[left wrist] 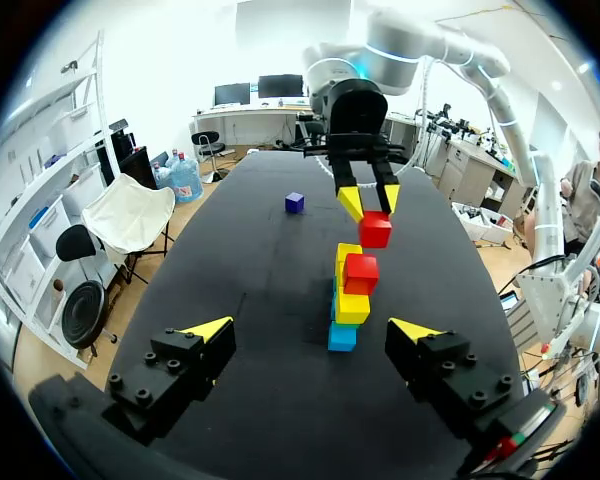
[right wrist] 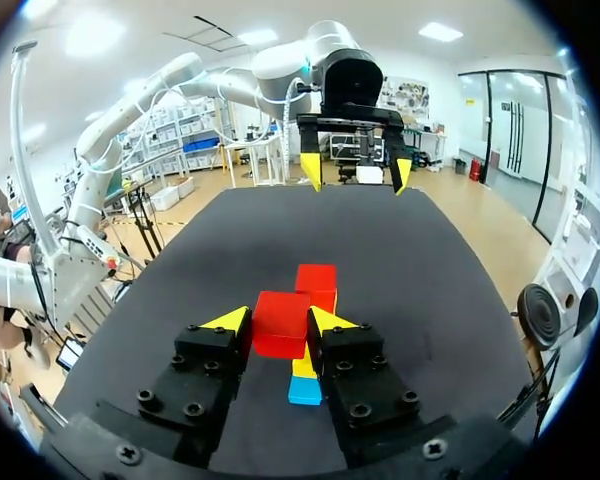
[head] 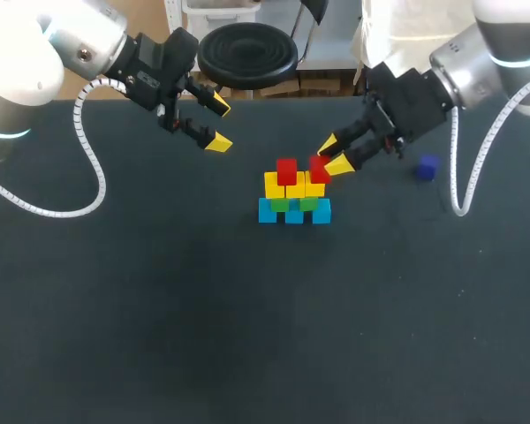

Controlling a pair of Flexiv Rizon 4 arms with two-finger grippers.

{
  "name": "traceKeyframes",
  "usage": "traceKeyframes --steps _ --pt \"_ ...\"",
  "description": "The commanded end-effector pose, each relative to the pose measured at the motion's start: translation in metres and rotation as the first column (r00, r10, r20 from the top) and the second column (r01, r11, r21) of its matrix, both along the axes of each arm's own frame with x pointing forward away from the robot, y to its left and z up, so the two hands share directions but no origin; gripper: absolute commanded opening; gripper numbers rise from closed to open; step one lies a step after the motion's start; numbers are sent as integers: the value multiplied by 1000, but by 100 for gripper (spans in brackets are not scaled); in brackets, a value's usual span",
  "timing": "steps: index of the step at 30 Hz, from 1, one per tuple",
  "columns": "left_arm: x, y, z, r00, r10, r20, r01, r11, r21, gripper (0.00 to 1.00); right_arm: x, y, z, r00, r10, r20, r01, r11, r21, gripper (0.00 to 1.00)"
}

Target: Place the blue cubes, place green cubes on the blue cubes, place the yellow cubes on the green cubes, then place the red cubes on the yellow cubes, and place purple cube on the red cubes.

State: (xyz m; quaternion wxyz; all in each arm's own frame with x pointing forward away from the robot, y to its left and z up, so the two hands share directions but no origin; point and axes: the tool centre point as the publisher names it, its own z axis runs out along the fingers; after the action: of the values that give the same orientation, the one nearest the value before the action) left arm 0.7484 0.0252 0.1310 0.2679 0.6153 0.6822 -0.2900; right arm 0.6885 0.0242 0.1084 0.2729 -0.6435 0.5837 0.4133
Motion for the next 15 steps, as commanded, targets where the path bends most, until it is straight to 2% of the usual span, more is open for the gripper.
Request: traceKeyframes --steps 1,8,15 --pt "1 0 0 1000 -3 -1 3 1000 1 100 1 1 -2 1000 -3 -24 3 1000 -2 0" --pt "1 0 0 1000 -3 -1 3 1000 1 100 -1 3 -6 999 -12 -42 12 1000 -4 0" --pt "1 0 0 1000 -3 -1 3 1000 1 100 5 3 -5 1000 -5 -24 5 1000 -30 0"
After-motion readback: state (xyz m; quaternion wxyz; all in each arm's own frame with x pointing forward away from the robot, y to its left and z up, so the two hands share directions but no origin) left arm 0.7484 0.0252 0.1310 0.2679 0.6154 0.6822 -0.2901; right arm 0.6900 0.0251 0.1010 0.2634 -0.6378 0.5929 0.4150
